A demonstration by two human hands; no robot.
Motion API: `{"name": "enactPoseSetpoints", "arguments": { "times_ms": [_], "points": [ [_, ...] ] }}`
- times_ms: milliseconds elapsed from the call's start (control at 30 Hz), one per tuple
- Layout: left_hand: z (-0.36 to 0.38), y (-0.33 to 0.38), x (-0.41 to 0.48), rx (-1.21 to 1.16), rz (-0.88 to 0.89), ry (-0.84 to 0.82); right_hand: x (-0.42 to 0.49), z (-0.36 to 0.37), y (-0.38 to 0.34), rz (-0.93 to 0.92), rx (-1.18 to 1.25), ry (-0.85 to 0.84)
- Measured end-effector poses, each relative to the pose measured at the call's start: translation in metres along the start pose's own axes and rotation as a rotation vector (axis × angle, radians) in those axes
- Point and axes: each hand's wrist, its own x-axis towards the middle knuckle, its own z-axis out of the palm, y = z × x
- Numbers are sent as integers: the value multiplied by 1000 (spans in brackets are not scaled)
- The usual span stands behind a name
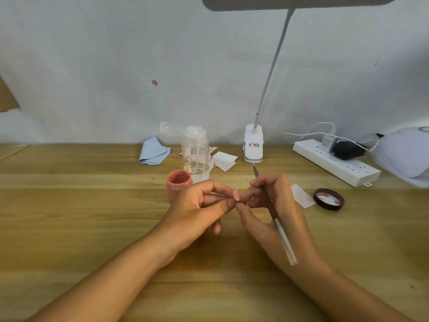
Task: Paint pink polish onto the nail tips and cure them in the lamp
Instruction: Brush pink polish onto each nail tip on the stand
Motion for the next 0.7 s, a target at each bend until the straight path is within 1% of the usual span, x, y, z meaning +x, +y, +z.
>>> {"name": "enactPoseSetpoints", "arguments": {
  "times_ms": [133, 267, 367, 533, 600, 633, 667, 700],
  "points": [
    [-4, 7, 0, 23, -77, -23, 2, -3, -5, -14, 16, 3],
    [-6, 11, 5, 37, -100, -13, 5, -8, -9, 46, 96, -3],
    [-3, 15, 5, 29, -89, -17, 8, -7, -10, 16, 49, 14],
    [1, 19, 3, 59, -97, -11, 11, -5, -6, -9, -6, -16],
    [5, 21, 3, 46, -83, 37, 11, -11, -7, 1, 34, 4],
    [8, 20, 4, 58, -48, 84, 12, -15, -8, 18, 83, 15],
    [10, 17, 4, 113, 9, 154, 15, -19, -10, 55, 146, 41],
    [11, 12, 4, 223, 69, 237, 18, -23, -9, 111, 216, 94]
  ]
}}
